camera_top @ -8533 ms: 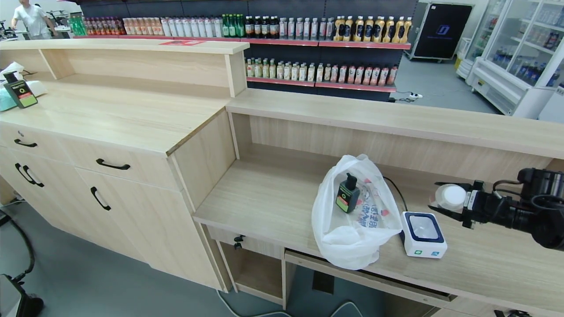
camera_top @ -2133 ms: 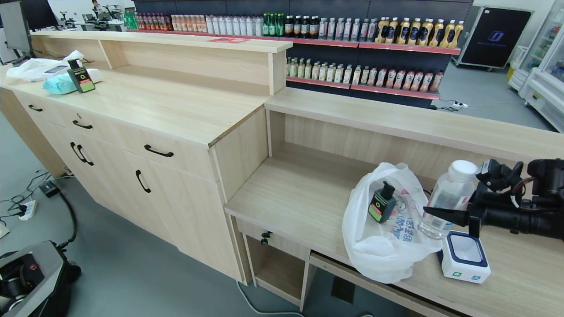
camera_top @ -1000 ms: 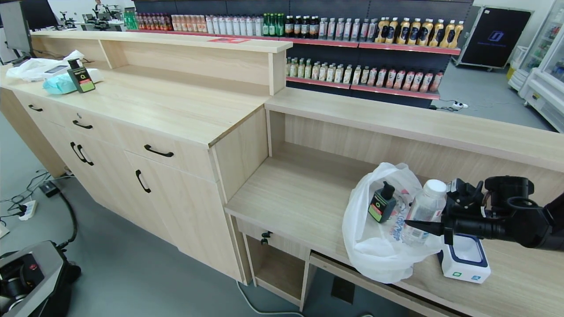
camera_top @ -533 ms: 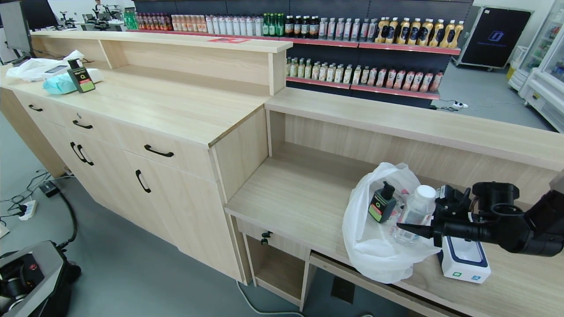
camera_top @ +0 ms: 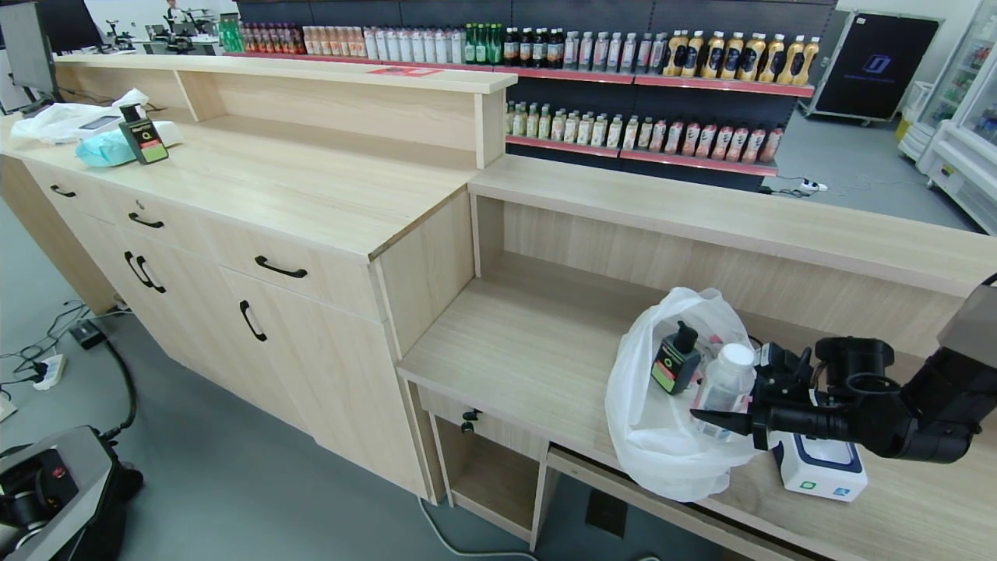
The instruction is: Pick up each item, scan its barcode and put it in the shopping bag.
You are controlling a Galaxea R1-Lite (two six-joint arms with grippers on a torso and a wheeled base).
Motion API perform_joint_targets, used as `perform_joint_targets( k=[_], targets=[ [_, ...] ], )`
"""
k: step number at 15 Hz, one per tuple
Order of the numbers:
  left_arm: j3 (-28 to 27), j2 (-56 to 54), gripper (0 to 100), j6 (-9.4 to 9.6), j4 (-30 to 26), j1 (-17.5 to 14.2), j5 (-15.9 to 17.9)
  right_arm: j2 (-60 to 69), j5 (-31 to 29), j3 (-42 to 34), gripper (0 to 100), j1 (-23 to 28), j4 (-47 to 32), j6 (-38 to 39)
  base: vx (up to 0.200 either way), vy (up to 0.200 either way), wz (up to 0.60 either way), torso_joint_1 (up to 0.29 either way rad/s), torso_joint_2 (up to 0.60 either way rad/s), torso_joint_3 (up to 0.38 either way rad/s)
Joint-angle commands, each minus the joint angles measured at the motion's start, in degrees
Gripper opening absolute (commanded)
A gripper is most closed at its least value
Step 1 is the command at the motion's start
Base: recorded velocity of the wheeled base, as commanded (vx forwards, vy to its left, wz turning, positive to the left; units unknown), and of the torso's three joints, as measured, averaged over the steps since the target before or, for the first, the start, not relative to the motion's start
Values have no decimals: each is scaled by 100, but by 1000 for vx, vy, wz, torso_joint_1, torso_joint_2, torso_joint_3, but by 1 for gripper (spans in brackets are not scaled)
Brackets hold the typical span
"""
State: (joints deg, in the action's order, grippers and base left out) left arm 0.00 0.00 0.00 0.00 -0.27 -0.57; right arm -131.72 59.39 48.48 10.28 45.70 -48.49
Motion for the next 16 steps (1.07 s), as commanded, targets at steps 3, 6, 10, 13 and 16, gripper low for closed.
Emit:
perform_joint_targets(
  k=[3, 6, 10, 13, 16],
  targets=[
    [0, 0, 0, 0, 0, 0, -4, -170, -7, 12, 0, 1, 44, -11, 0, 0, 0, 0, 0, 0],
    [0, 0, 0, 0, 0, 0, -4, -214, -77, -58, 0, 36, 26, -2, 0, 0, 0, 0, 0, 0],
    [0, 0, 0, 0, 0, 9, -4, -196, -77, -32, 0, 80, 35, -11, 0, 0, 0, 0, 0, 0],
    [0, 0, 0, 0, 0, 0, -4, -214, -86, -67, 100, 141, 26, -20, 0, 0, 0, 0, 0, 0],
    [0, 0, 0, 0, 0, 0, -4, -108, -77, -58, 100, 141, -18, 7, 0, 0, 0, 0, 0, 0]
  ],
)
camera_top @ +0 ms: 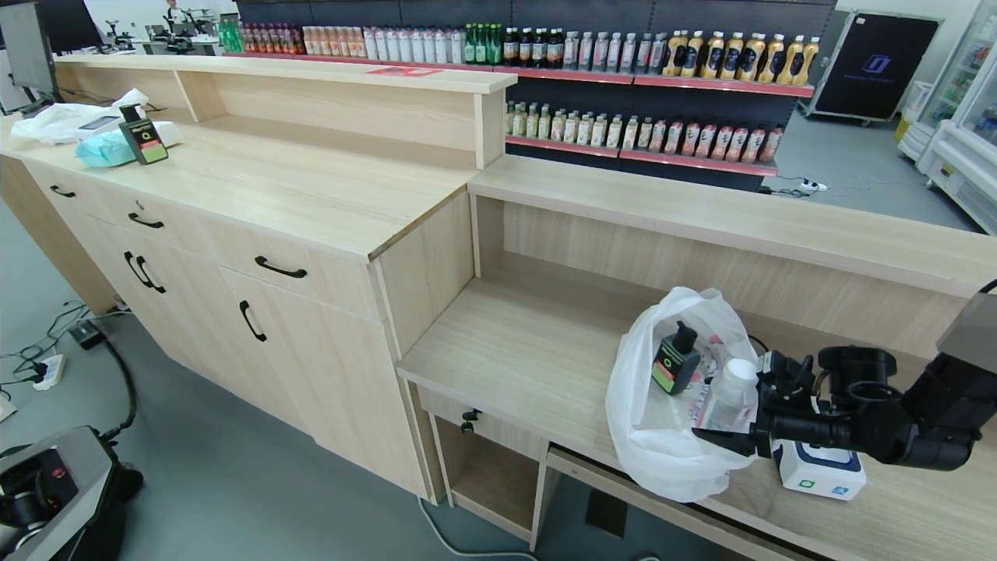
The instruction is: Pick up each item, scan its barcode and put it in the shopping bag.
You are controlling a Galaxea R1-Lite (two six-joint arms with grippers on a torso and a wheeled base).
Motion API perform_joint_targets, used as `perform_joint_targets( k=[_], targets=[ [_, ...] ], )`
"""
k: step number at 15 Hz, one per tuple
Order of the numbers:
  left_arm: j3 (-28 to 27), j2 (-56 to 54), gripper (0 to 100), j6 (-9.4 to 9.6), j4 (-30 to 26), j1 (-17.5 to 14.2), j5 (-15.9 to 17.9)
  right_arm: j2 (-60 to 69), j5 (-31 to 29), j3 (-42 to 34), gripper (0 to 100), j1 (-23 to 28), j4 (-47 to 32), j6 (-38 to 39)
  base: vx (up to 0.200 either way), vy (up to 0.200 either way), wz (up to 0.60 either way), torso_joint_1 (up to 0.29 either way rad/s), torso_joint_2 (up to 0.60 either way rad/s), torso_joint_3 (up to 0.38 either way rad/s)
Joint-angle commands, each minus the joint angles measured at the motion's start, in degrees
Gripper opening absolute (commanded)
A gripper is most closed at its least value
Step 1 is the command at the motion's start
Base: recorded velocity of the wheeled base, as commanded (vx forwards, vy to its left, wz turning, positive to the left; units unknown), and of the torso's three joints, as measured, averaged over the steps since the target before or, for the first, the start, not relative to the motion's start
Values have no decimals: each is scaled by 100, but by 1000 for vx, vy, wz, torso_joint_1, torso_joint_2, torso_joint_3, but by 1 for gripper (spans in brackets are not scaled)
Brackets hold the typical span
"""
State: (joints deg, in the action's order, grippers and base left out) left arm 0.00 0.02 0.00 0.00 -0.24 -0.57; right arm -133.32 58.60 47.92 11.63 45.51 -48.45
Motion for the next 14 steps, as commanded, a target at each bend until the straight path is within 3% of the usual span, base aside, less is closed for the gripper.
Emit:
perform_joint_targets(
  k=[1, 10, 14],
  targets=[
    [0, -2, 0, 0, 0, -2, -4, 148, 11, -20, 100, 6, -16, 19, 0, 0, 0, 0, 0, 0],
    [0, -2, 0, 0, 0, 7, -4, 2398, 29, -556, 100, 366, -1677, 46, 0, 0, 0, 0, 0, 0],
    [0, -2, 0, 0, 0, -2, -4, 3330, -121, -916, 100, 841, -1844, 19, 0, 0, 0, 0, 0, 0]
  ],
)
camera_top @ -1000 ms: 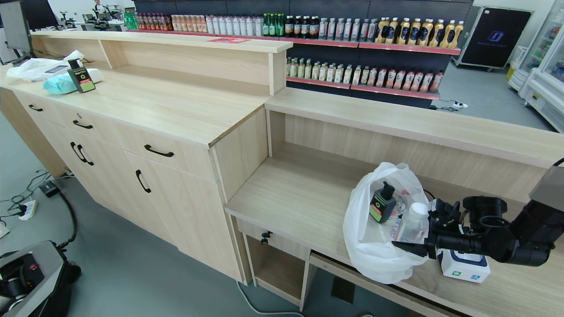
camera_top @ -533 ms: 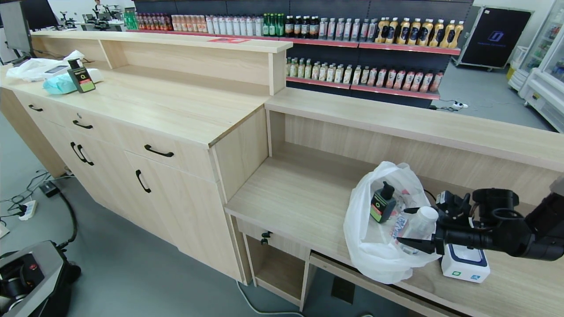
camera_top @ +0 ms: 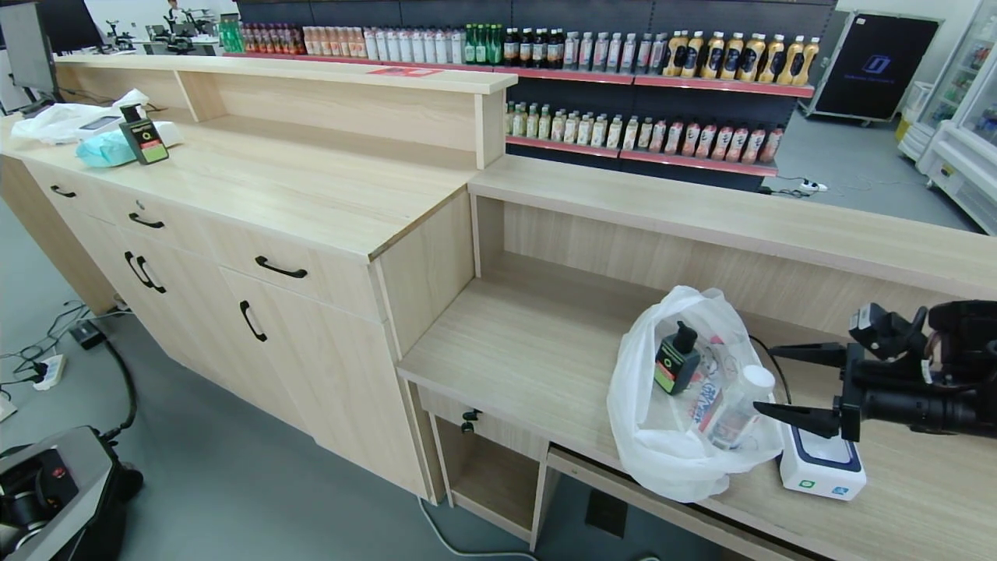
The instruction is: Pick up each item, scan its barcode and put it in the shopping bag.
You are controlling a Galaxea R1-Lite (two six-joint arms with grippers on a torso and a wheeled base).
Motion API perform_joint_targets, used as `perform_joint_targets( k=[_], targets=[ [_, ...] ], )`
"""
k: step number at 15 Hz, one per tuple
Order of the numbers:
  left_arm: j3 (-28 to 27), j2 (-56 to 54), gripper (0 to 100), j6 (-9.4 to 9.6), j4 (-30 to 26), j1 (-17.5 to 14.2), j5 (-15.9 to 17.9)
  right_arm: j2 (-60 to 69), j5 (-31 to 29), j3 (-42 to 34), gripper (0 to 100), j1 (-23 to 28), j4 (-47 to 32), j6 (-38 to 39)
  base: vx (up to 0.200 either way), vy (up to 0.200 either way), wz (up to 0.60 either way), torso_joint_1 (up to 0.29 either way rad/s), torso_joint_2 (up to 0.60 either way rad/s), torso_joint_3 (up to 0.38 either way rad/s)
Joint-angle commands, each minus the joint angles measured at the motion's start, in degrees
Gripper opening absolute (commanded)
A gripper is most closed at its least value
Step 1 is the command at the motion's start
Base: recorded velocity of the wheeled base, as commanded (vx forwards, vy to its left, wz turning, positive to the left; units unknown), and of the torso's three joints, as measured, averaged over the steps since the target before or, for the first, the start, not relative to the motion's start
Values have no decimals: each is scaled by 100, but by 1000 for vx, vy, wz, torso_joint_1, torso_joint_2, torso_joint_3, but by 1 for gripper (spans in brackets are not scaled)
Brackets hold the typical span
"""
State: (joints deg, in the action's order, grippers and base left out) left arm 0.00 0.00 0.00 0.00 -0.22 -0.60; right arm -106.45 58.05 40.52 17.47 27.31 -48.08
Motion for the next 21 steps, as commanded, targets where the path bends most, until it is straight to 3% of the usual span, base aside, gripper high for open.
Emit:
perform_joint_targets(
  k=[1, 3, 8, 11, 13, 16, 18, 21],
  targets=[
    [0, 0, 0, 0, 0, -4, -2, 827, -215, -185, 100, 398, -15, -26, 0, 0, 0, 0, 0, 0],
    [0, 0, 0, 0, 0, -4, -2, 1153, -1323, -194, 100, 635, 99, -96, 0, 0, 0, 0, 0, 0],
    [0, 0, 0, 0, 0, -4, -2, 1689, -1894, -194, 100, 1083, 117, 369, 0, 0, -600, 0, -2, 5],
    [0, 0, 0, 0, 0, -4, -2, 1996, -3291, -194, 100, 819, 495, 2154, 0, 0, -600, -71, 134, 79],
    [0, 0, 0, 0, 0, -4, -2, 2172, -4012, -238, 100, 696, 556, 2848, 0, 0, -600, -166, 315, 164],
    [0, 0, 0, 0, 0, -4, -2, 2726, -3977, -827, 100, 591, 961, 3991, 0, 0, 0, -160, 341, 162],
    [0, 0, 0, 0, 0, -4, -2, 3192, -4012, -1547, 100, 468, 1523, 4175, 0, 0, 0, -168, 346, 171],
    [0, 0, 0, 0, 0, -4, -2, 4343, -4232, -2400, 100, -42, 1567, 4202, 0, 0, 0, -181, 364, 175]
  ],
)
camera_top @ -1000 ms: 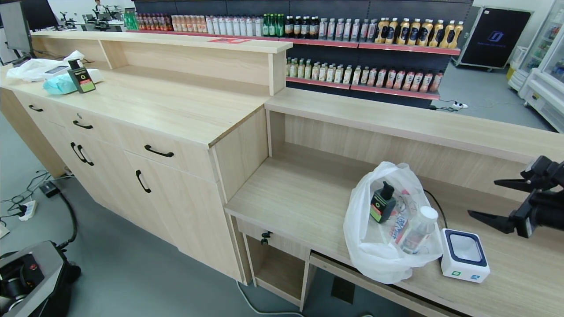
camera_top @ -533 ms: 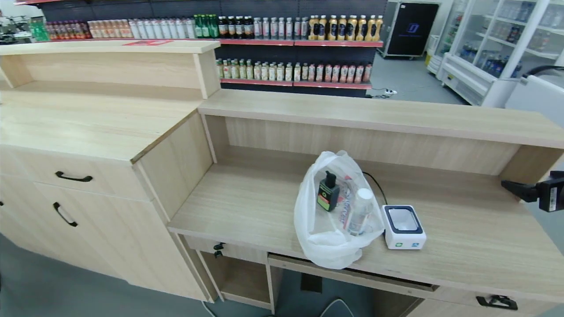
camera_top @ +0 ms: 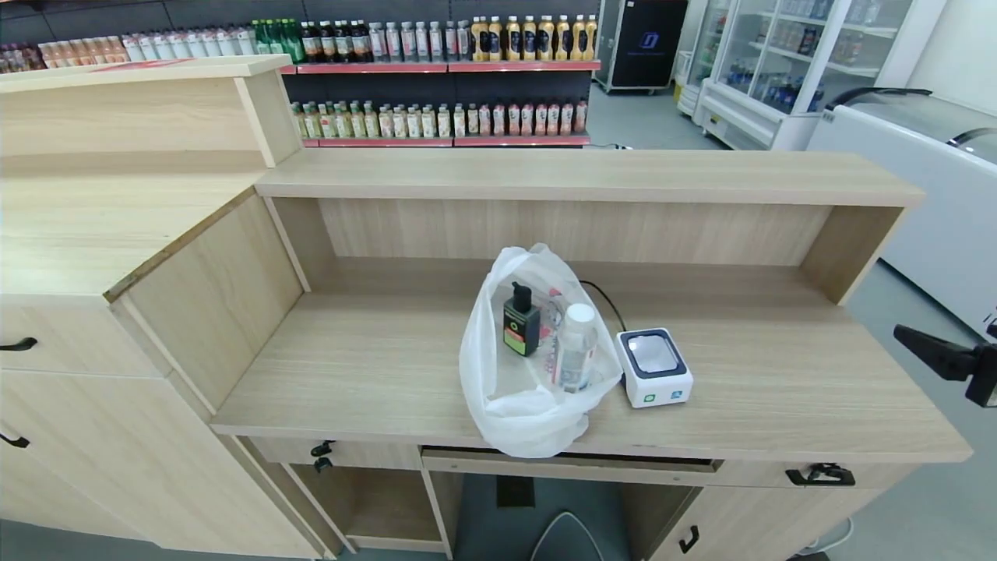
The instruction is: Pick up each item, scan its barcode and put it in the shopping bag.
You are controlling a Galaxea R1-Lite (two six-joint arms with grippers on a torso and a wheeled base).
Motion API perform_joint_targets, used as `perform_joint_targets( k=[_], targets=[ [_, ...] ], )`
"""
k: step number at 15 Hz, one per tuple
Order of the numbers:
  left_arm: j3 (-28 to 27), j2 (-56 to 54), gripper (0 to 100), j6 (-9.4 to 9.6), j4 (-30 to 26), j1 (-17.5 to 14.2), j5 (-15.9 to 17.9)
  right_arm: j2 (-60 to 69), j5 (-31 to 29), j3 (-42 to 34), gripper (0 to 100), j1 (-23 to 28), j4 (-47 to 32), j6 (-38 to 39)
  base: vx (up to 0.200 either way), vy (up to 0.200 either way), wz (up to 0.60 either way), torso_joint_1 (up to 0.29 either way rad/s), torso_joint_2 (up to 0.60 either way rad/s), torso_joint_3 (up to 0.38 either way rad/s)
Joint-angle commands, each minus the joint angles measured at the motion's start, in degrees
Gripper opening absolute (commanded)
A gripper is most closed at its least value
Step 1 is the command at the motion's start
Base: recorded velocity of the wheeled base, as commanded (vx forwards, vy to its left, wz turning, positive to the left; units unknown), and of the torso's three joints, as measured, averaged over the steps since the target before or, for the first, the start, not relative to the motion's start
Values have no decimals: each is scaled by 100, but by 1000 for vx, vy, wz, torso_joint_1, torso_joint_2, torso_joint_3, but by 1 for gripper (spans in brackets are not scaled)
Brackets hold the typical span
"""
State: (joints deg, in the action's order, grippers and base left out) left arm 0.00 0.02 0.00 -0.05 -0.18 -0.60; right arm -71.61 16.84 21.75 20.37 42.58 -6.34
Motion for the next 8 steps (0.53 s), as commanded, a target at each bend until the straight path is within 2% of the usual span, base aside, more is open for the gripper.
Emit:
perform_joint_targets(
  k=[1, 4, 6, 8],
  targets=[
    [0, -2, 0, 0, 5, -8, -2, 1175, -286, -751, 100, -481, 31, 54, 0, 0, 0, -119, 242, 105],
    [0, -2, 0, 0, 5, -8, -2, 2054, -769, -1604, 100, -745, -145, 115, 0, 0, 0, -29, 50, 23],
    [0, -2, 0, 0, 5, -8, -2, 2696, -796, -2096, 100, -894, -409, 221, 0, 0, 0, 0, 0, 0],
    [0, -2, 0, 0, 5, -8, -2, 3689, -787, -2175, 100, -1070, -1208, 300, 0, 0, 0, 0, 0, 0]
  ],
)
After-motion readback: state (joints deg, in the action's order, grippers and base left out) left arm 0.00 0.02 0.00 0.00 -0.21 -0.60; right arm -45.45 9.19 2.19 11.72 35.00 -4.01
